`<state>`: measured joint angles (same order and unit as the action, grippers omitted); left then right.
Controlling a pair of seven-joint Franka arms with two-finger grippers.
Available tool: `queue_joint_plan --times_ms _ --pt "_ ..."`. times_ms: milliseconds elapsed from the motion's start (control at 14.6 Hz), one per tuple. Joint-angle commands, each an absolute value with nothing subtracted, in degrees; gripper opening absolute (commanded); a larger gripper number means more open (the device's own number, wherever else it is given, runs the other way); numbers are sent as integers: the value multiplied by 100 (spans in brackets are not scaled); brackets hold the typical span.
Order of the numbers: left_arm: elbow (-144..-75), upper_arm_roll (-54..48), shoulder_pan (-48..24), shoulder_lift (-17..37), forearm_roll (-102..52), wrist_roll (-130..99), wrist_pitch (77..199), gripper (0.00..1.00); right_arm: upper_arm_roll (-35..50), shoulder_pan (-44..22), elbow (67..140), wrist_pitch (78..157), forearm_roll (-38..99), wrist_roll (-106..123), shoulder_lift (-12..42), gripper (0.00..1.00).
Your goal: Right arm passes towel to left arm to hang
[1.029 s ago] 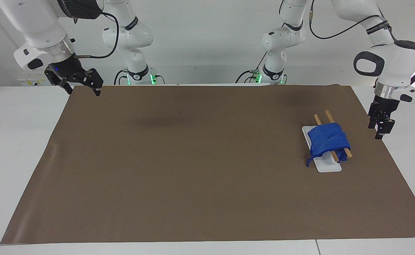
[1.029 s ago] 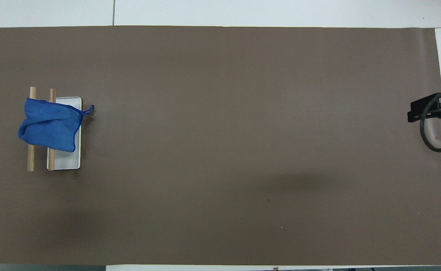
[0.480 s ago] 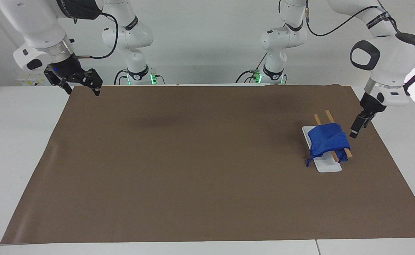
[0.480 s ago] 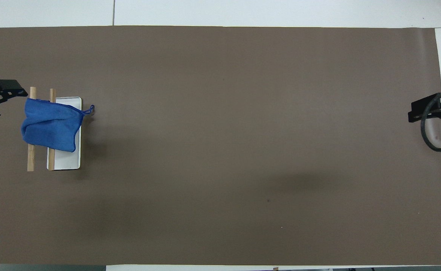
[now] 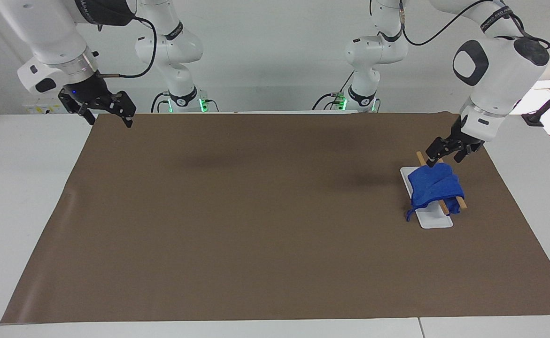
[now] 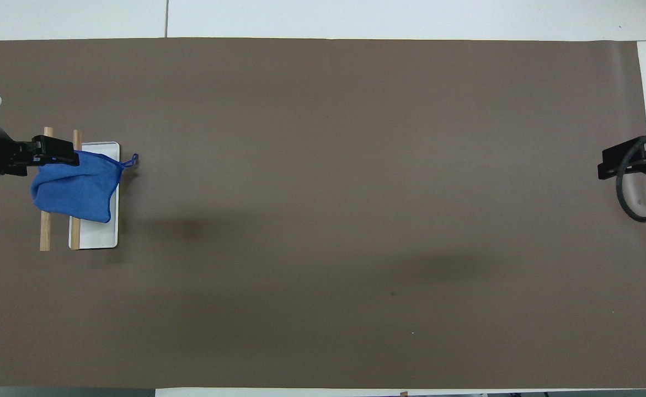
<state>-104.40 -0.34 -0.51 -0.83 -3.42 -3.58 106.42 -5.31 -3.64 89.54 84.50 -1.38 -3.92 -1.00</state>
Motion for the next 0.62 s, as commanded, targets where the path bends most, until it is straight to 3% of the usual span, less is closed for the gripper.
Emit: queue_joint_plan --times_ms 0,206,549 --pt "-9854 35 -299 -18 -246 -246 9960 100 -510 -299 9062 8481 -79 -237 -185 100" --pt "-9326 26 -299 158 -246 -246 9423 100 -510 -299 9062 8481 -79 -237 -185 100" --pt "-9351 44 -220 88 -272 -202 9413 100 -510 -299 9062 8481 -79 -237 -185 100"
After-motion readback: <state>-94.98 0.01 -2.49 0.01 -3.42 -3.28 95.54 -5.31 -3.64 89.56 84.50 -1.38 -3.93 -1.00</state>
